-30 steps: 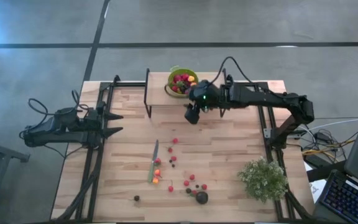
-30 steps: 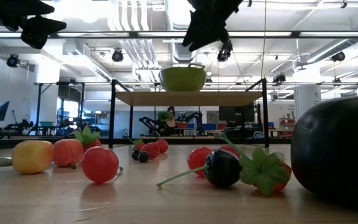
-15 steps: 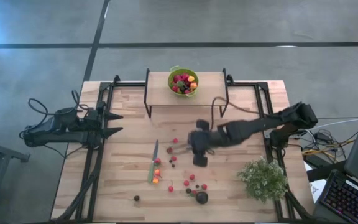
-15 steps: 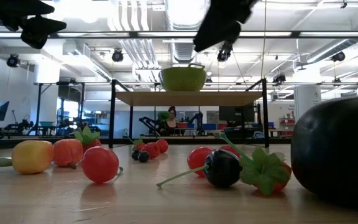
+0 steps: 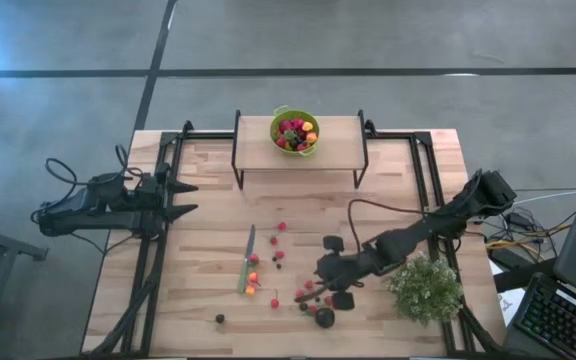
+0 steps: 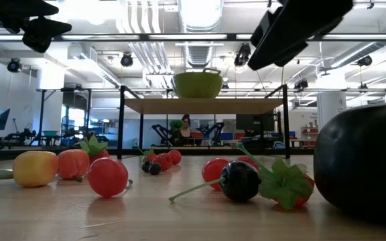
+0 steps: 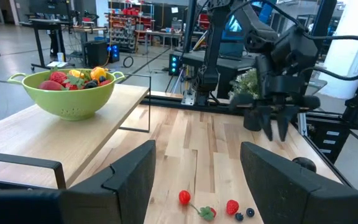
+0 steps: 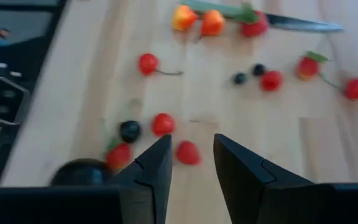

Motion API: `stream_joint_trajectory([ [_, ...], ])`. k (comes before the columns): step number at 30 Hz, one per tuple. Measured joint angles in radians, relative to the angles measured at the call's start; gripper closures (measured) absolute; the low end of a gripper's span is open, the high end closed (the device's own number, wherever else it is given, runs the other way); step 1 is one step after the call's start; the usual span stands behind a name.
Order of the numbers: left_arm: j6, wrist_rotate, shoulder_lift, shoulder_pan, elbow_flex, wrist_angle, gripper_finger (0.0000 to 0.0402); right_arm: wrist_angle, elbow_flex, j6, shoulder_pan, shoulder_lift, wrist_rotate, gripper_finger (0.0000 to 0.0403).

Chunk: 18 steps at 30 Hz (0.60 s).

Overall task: Pick & Place Fruit
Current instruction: Put the red cherry into the green colander on the shelf

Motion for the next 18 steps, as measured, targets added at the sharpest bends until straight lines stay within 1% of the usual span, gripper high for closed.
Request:
stream_joint_trajectory([
  [5, 0.0, 0.0, 0.0, 0.0, 0.0, 0.0, 0.0161, 0.148, -0.059, -0.001, 0.017, 0.043, -0.001, 0.0269],
  [8, 0.0, 0.0, 0.0, 0.0, 0.0, 0.001, 0.0161, 0.145, -0.056, -0.003, 0.016, 0.094, 0.0, 0.0248],
  [12, 0.0, 0.0, 0.0, 0.0, 0.0, 0.0, 0.0161, 0.126, -0.02, -0.04, 0.017, 0.164, -0.001, 0.0214],
  [18, 0.0, 0.0, 0.0, 0.0, 0.0, 0.0, 0.0161, 0.071, 0.044, -0.06, 0.016, 0.218, 0.001, 0.0171],
])
